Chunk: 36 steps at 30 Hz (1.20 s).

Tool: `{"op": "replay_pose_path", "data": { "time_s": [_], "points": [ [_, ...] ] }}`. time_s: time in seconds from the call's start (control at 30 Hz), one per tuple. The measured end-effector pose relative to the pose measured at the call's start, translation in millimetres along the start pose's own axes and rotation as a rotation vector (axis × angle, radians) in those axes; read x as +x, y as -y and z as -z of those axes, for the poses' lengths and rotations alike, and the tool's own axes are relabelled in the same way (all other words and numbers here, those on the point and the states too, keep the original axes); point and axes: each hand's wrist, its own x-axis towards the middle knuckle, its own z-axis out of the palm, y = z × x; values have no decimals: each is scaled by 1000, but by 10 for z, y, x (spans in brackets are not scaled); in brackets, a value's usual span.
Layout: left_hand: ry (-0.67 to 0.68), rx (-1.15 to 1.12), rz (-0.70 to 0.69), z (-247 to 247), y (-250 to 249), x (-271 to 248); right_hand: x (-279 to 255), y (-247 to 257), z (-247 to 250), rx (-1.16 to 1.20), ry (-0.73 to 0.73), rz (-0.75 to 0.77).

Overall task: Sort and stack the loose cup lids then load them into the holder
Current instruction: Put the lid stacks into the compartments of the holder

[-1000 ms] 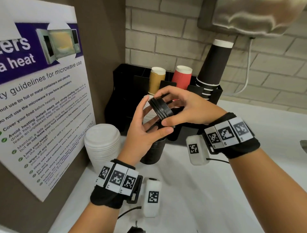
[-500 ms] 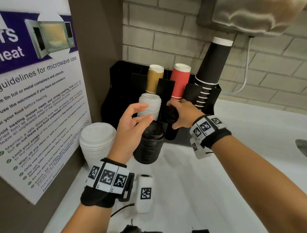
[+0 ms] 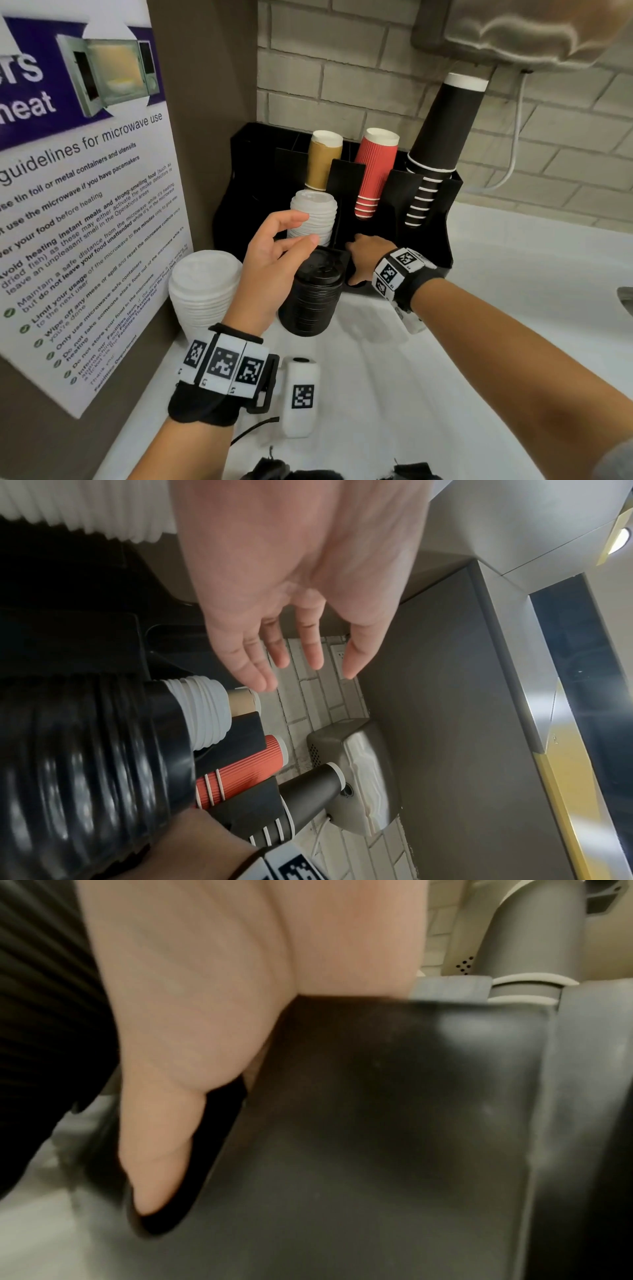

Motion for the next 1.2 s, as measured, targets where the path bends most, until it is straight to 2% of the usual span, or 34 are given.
{"op": "replay_pose_path", "data": {
  "time_s": [0.1,0.13,0.2,0.27,0.33,0.37,0.43,0.5,0.8,1.07,1.2],
  "points": [
    [-7,-17,-19,13,-6,15,-58,-6,86,-8,6,-11],
    [-11,-23,-28,23,-7,23,-86,-30,130,46,-61,-14],
    [-22,-41,-43,51,-1,43,-149,-93,239,326,-286,2],
    [-38,-61,-49,82,8,61,-292,-52,340,695,-490,133],
    [-53,-68,-59,114,16,79,-449,92,380,875,-456,288],
    [-60,-71,-64,131,21,87,-496,182,357,870,-382,328],
    [-66,-72,-66,164,32,94,-545,351,281,735,-288,310],
    [-69,-64,-67,194,42,97,-545,461,199,635,-315,274],
    [-94,-73,-63,246,47,112,-547,603,125,719,-399,250],
    [-66,30,-115,205,72,91,-621,398,233,907,-450,217],
    [57,55,-73,104,140,60,-722,321,357,1128,-543,223]
  ]
}}
